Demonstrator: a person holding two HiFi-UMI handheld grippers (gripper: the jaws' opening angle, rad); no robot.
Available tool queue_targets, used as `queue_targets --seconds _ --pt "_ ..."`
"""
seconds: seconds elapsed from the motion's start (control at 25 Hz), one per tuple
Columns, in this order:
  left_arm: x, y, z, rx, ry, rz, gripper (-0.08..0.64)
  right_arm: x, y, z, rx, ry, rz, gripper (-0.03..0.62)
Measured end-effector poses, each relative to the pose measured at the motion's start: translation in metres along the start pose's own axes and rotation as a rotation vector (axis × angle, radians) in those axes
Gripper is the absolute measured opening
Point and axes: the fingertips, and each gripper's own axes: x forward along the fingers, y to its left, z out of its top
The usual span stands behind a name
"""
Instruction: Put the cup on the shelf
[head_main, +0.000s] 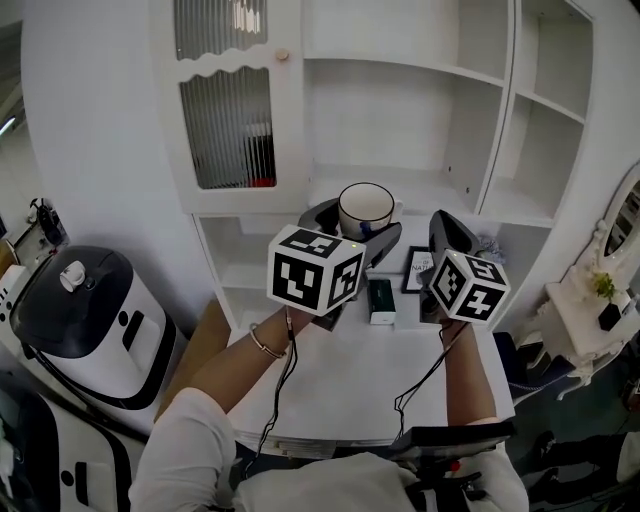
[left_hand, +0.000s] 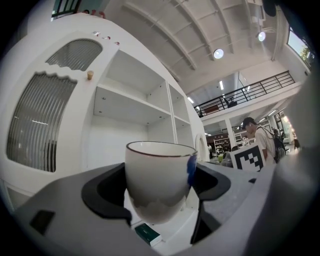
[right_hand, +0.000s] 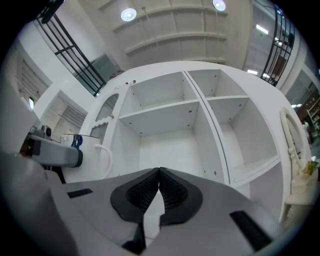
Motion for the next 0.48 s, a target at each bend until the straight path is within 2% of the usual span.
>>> queue_targets --seconds 0.48 --pt "0.028 0.004 0.050 0.034 -0.056 0.001 0.393 0.016 -0.018 0.045 -0.023 -0.043 -0.019 0.021"
